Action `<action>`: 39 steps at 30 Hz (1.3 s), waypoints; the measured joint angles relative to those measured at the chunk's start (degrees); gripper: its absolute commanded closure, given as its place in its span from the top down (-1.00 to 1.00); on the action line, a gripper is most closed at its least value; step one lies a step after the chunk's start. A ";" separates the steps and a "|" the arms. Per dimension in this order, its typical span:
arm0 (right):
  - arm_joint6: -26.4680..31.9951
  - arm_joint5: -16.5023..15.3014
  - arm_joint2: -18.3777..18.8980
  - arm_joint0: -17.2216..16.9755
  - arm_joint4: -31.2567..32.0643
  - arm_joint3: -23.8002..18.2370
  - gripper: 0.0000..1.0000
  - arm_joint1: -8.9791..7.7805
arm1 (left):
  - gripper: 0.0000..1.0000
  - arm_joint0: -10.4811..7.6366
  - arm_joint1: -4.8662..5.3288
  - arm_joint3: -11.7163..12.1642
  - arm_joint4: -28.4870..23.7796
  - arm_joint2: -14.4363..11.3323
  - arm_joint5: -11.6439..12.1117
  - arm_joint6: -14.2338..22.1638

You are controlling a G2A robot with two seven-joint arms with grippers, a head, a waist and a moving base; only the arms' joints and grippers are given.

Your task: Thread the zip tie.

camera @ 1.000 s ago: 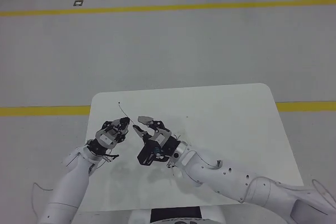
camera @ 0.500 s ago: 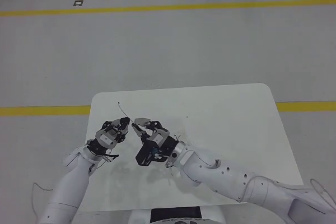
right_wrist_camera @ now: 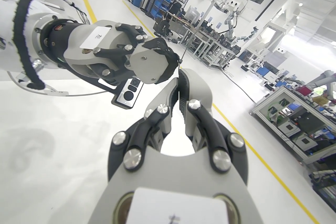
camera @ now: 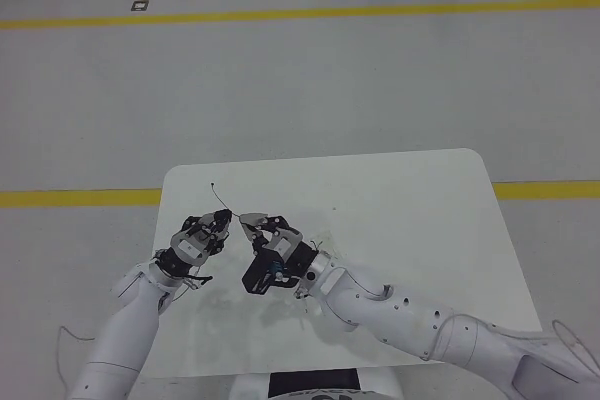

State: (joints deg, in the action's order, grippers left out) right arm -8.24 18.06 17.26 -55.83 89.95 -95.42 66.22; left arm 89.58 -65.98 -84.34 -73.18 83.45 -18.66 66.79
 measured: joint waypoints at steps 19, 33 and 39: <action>0.87 -0.28 1.46 -1.14 0.00 -0.59 -1.00 -1.38 | -1.00 0.00 0.00 0.00 0.00 0.00 0.00 0.00; 1.42 -0.16 2.28 -2.00 0.00 -1.46 -1.00 -2.71 | -1.00 0.00 0.00 0.00 0.00 0.00 0.00 0.00; 1.53 -0.08 2.55 -2.44 0.00 -1.63 -1.00 -3.12 | -1.00 0.00 0.00 0.00 0.00 0.00 0.00 0.00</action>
State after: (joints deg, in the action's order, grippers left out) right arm -6.71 17.98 19.81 -58.26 89.95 -97.05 63.10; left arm 89.58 -65.98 -84.34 -73.18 83.45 -18.66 66.79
